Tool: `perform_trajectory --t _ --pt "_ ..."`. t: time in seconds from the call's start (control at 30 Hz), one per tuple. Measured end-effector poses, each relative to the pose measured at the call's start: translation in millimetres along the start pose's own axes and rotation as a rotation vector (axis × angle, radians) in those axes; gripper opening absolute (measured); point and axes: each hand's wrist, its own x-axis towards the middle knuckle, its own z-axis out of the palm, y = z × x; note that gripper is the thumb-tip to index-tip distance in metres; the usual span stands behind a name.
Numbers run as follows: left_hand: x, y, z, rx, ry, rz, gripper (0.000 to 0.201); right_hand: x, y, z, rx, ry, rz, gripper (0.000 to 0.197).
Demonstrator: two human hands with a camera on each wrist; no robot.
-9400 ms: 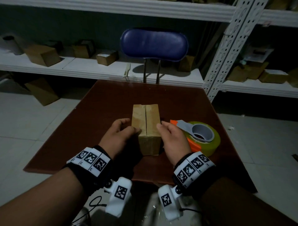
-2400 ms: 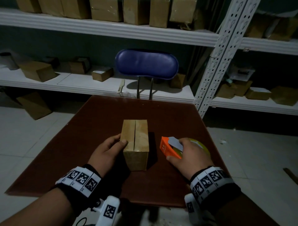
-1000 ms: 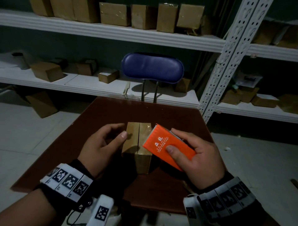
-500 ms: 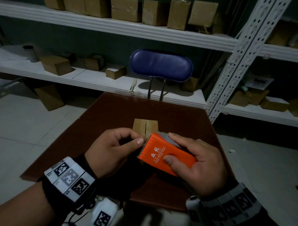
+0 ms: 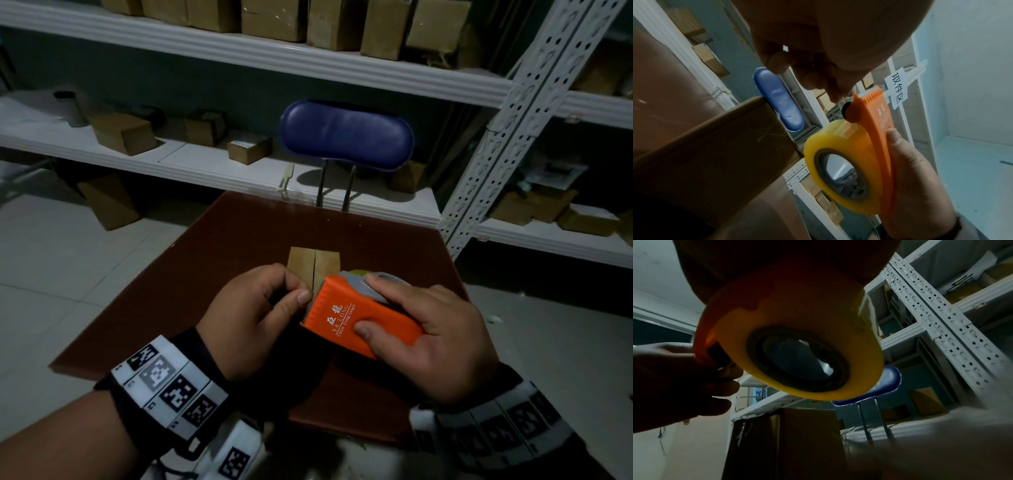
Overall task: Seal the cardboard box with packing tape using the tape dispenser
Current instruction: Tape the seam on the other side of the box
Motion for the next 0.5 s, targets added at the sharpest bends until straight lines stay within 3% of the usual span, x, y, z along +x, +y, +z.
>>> perform_trajectory --t 0.5 --pt "-4.4 -3.0 -2.4 -0.052 0.036 -0.053 0.025 -3.2 13.3 -7.7 -0.05 -0.026 -0.042 0.063"
